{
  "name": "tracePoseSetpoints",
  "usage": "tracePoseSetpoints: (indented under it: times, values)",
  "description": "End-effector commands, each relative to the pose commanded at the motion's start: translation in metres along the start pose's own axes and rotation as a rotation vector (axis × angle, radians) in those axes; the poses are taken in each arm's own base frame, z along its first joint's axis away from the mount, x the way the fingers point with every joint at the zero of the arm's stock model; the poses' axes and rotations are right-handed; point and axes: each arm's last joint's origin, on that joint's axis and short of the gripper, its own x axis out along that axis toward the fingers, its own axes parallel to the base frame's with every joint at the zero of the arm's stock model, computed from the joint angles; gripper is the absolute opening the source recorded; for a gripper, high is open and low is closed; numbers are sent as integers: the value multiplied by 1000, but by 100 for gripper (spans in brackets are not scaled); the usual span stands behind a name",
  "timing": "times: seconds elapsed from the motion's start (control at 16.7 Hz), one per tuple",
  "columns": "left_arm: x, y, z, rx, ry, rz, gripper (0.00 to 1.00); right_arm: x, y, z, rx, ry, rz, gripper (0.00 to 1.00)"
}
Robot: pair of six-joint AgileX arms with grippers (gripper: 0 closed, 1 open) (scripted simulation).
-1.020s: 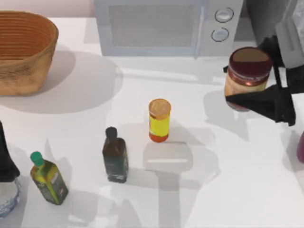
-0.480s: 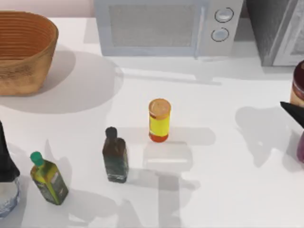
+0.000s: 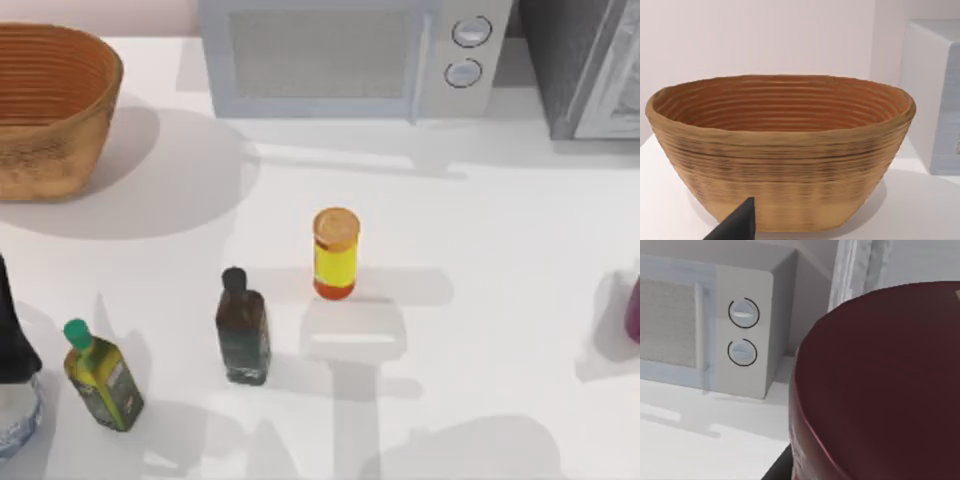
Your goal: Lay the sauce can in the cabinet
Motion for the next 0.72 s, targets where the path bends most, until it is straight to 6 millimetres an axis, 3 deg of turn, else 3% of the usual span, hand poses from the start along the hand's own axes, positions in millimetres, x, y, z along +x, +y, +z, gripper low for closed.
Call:
tracePoseSetpoints:
  times: [0.24,0.72]
  values:
    - [0,0,0,0,0,0,100,-3,-1,-26,105,-40,-121,0]
    - [0,0,0,0,0,0,100,-3,-1,-20,112,-24,-123,0]
